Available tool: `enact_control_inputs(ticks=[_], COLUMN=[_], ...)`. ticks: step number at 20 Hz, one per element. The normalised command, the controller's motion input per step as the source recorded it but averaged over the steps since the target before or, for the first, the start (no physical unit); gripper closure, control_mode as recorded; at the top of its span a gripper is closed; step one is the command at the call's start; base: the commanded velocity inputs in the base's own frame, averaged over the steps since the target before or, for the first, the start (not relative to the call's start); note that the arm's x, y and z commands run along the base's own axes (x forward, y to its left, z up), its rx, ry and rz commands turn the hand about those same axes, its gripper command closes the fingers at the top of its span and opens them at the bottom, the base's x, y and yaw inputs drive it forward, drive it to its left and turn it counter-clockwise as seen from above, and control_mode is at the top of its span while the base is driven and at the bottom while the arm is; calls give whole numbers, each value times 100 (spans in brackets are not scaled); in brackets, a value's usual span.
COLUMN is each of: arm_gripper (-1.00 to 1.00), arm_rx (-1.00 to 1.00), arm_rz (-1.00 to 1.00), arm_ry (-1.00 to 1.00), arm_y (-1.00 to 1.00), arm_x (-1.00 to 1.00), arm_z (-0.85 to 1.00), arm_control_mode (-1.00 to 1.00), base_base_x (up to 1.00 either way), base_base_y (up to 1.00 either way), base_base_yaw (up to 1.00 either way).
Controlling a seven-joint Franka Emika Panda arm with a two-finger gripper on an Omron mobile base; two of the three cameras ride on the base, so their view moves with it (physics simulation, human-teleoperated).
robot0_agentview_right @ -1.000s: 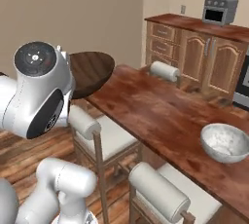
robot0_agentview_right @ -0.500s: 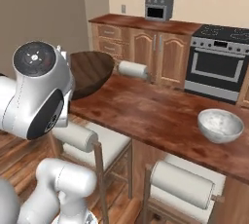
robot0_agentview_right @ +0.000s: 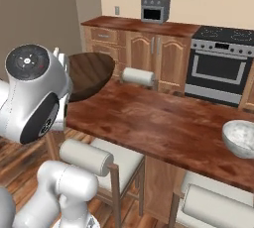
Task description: Pick up the bowls from the cabinet and place each bowl in front of a stool on the dining counter.
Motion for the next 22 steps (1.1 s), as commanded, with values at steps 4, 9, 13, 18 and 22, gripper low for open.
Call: enact_control_inputs(ticks=[4,9,13,18,22], arm_gripper=[100,100,100,100,100], arm_rx=[4,4,6,2,0], arm_rz=[0,15,14,3,0], arm_ry=[0,4,12,13,6], arm_y=[-42,-17,-34,-24,-1], arm_x=[57,100,100,100,100], arm_z=[-12,-48,-51,-63,-88], arm_control_mode=[-100,-100,-100,-100,-100], base_base_x=[18,0,0,0,0], base_base_y=[-12,0,0,0,0], base_base_yaw=[0,0,0,0,0])
